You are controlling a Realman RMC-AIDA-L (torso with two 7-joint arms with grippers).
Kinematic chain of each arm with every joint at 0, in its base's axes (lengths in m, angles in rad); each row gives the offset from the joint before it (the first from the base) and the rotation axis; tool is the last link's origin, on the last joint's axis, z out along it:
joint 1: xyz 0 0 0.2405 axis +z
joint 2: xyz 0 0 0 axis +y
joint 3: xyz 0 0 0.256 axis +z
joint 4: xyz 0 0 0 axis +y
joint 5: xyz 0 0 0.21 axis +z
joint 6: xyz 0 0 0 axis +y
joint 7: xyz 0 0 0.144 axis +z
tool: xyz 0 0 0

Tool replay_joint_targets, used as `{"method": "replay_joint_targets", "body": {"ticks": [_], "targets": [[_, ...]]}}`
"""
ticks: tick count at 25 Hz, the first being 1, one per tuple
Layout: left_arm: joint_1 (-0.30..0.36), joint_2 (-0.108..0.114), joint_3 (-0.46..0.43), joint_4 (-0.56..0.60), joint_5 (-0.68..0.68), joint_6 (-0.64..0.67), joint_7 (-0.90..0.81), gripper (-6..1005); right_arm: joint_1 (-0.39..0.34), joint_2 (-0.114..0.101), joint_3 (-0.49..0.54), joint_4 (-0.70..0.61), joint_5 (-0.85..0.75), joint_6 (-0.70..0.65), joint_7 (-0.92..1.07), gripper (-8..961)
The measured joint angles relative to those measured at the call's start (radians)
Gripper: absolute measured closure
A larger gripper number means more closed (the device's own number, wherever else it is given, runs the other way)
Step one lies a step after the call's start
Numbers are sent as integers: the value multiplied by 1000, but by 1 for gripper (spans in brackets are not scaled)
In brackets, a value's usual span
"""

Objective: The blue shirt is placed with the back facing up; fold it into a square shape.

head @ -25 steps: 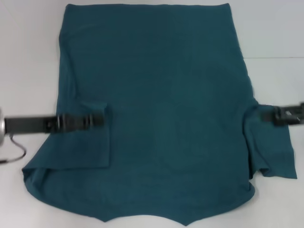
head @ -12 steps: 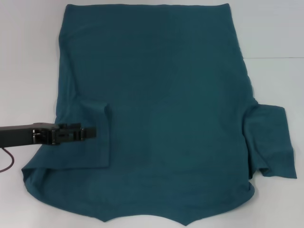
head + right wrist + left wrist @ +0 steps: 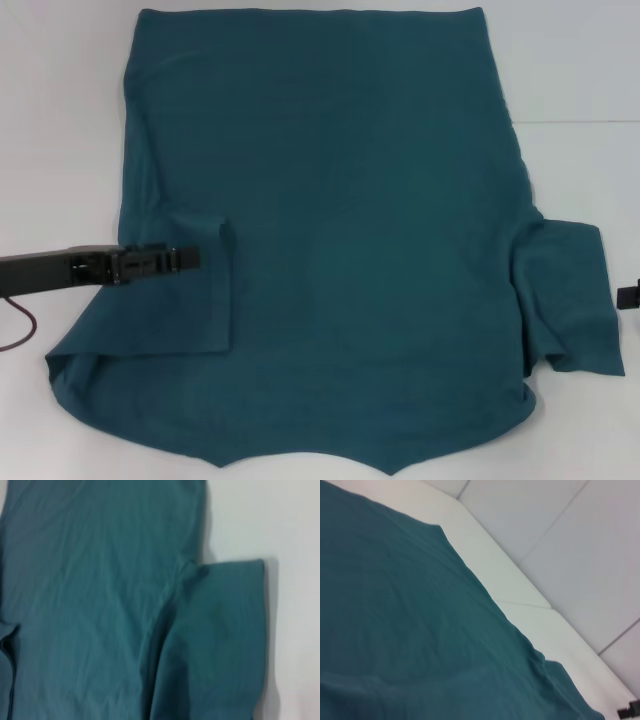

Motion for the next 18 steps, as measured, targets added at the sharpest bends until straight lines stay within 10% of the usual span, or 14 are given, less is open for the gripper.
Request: {"method": "replay_joint_targets", "body": {"ticks": [18], "targets": [[3, -2, -18, -24, -8, -49, 5, 204, 32, 26, -9, 42, 10, 75, 16, 105]]}}
